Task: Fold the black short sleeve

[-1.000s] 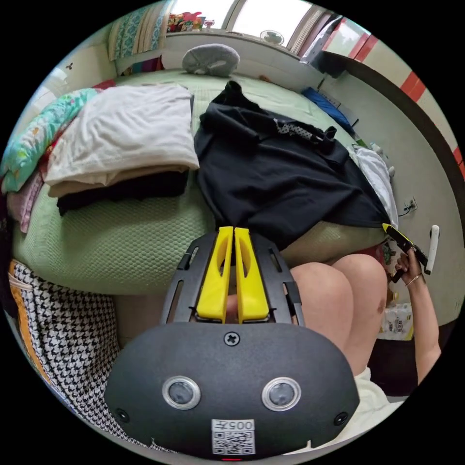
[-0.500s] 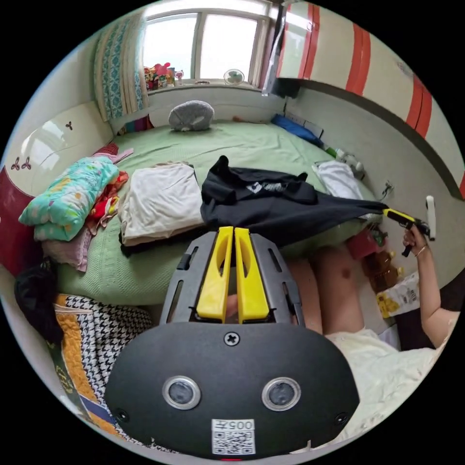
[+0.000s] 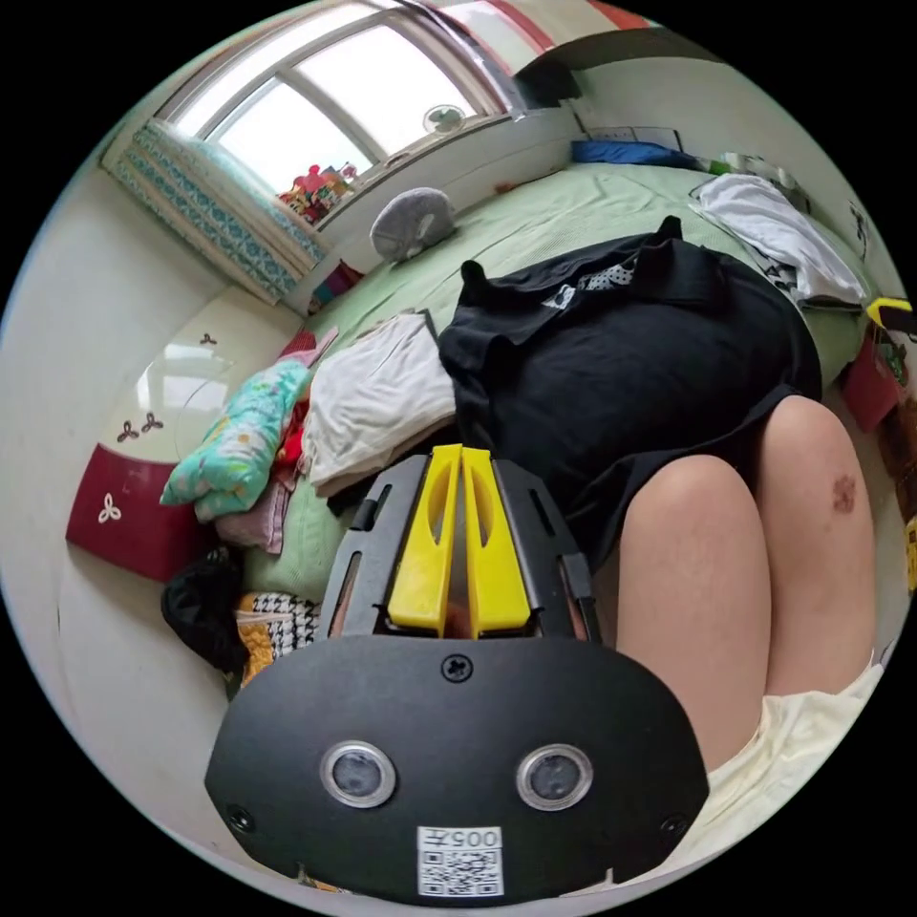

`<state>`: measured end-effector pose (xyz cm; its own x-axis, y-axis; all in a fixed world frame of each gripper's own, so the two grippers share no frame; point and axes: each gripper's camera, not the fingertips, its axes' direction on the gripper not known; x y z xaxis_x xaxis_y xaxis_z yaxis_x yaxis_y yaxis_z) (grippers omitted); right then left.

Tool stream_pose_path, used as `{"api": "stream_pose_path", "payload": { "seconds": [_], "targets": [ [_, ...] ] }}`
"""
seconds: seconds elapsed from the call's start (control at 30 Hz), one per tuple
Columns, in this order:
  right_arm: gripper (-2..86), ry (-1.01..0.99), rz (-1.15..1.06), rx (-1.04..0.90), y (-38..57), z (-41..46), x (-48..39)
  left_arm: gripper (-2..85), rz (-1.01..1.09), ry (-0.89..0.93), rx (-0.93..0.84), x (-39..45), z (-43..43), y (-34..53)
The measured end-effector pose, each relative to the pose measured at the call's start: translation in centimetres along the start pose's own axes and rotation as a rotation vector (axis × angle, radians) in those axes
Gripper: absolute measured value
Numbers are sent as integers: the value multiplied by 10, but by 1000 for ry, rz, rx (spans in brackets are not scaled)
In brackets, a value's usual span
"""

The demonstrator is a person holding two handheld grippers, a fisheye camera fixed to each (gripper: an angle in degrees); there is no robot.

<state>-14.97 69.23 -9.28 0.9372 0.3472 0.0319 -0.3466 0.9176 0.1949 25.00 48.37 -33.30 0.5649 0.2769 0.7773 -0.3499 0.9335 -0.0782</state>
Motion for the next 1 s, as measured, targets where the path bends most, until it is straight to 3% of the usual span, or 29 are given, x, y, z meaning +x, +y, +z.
{"api": "stream_pose_path", "payload": {
  "seconds": [0.3,0.6,0.77,1.0],
  "targets": [
    [47,36,-173,-75,-85,58,-62,-2,70,65,1,73,61,-51],
    [58,67,-214,-196,-126,138,-90,-1,87,133,-133,116,149,-71],
    [-5,51,-181,-137,-132,133,-84,-4,88,131,-154,137,173,-70],
    [-10,-18,-46,-92,-136,140,-78,-5,99,82,-187,154,187,-78]
  ]
}}
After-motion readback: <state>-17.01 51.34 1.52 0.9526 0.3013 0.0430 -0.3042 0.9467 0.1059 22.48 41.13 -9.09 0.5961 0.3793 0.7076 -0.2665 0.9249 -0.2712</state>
